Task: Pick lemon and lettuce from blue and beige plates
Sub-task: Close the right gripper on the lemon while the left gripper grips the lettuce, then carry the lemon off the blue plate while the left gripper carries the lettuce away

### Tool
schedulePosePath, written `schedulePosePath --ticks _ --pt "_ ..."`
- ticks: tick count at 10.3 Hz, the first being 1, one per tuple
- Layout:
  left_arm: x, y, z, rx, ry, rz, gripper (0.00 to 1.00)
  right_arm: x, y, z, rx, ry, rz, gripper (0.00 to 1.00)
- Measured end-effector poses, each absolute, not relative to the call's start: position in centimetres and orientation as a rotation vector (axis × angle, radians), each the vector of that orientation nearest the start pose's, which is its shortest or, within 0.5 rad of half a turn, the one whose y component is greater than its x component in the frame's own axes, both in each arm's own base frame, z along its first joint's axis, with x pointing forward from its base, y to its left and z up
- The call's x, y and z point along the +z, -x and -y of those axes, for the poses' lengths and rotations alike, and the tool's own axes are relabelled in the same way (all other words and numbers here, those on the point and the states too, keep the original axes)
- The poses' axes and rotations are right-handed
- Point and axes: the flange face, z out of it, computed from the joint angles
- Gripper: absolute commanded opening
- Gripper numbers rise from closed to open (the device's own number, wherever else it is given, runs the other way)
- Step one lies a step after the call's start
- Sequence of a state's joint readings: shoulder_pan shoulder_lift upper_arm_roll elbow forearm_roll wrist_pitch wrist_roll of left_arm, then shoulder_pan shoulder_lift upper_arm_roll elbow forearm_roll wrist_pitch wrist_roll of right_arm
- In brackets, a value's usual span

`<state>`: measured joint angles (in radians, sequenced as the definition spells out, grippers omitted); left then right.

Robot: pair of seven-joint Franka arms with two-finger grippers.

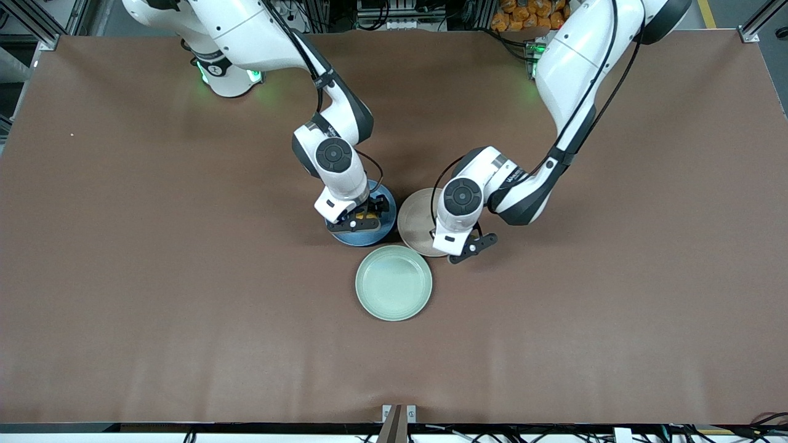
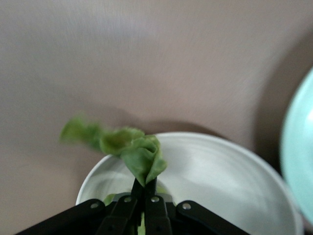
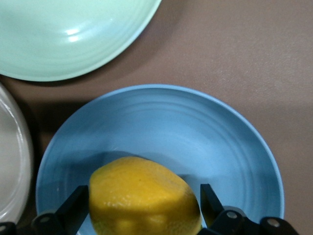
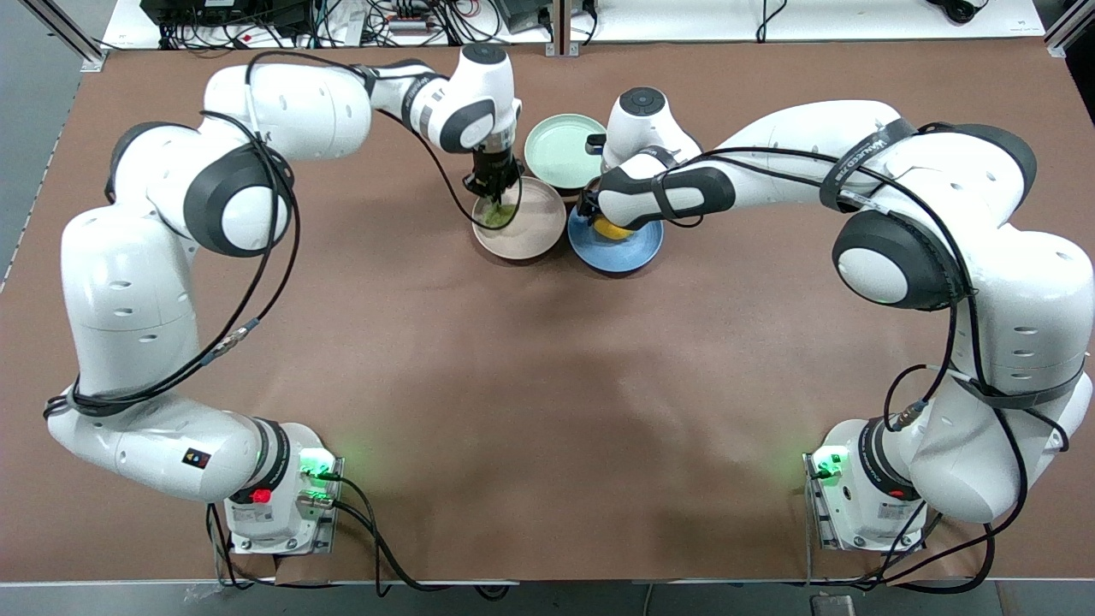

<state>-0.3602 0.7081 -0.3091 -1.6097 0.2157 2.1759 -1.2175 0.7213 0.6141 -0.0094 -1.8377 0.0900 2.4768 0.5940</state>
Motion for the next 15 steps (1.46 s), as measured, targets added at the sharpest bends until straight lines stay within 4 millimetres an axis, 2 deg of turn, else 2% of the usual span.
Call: schedulePosePath --ticks 1,2,3,5,6,7,9,11,13,15 --pt "24.3 -56.3 39.1 0.092 2.995 0.740 0.00 19.4 -49.0 -42.3 0.019 3.086 0.077 0.23" --pt "27.5 -57.2 38.2 0.044 3.001 0.741 0.00 19.5 -49.1 -42.4 0.015 3.084 0.076 0.12" --pt "31.1 -58.3 36.7 0.003 3.005 0.720 0.00 19.5 -49.1 -42.4 0.014 3.084 0.076 0.10" --pt "37.4 -60.9 31.6 -0.039 3.004 0.647 0.00 19.5 -49.2 -42.3 0.010 3.083 0.056 0.07" --pt "39.3 -62.1 28.5 -0.045 3.008 0.585 0.00 19.7 -49.3 -42.4 0.006 3.081 0.011 0.07" --pt "40.2 -63.1 25.3 -0.031 3.009 0.511 0.00 20.2 -49.5 -42.5 -0.004 3.074 -0.032 0.07" --pt "40.0 -64.7 19.4 0.028 3.005 0.397 0.00 21.8 -50.4 -42.5 -0.037 3.059 -0.072 0.07" --pt "38.3 -65.2 15.5 0.125 2.991 0.322 0.00 23.4 -51.6 -41.1 -0.050 3.055 -0.113 0.07" --pt "34.9 -65.5 11.7 0.246 2.982 0.258 0.00 25.4 -53.6 -38.2 -0.024 3.068 -0.125 0.07" --pt "31.2 -66.0 7.5 0.346 2.986 0.234 0.00 27.9 -55.7 -34.3 0.014 3.083 -0.102 0.07"
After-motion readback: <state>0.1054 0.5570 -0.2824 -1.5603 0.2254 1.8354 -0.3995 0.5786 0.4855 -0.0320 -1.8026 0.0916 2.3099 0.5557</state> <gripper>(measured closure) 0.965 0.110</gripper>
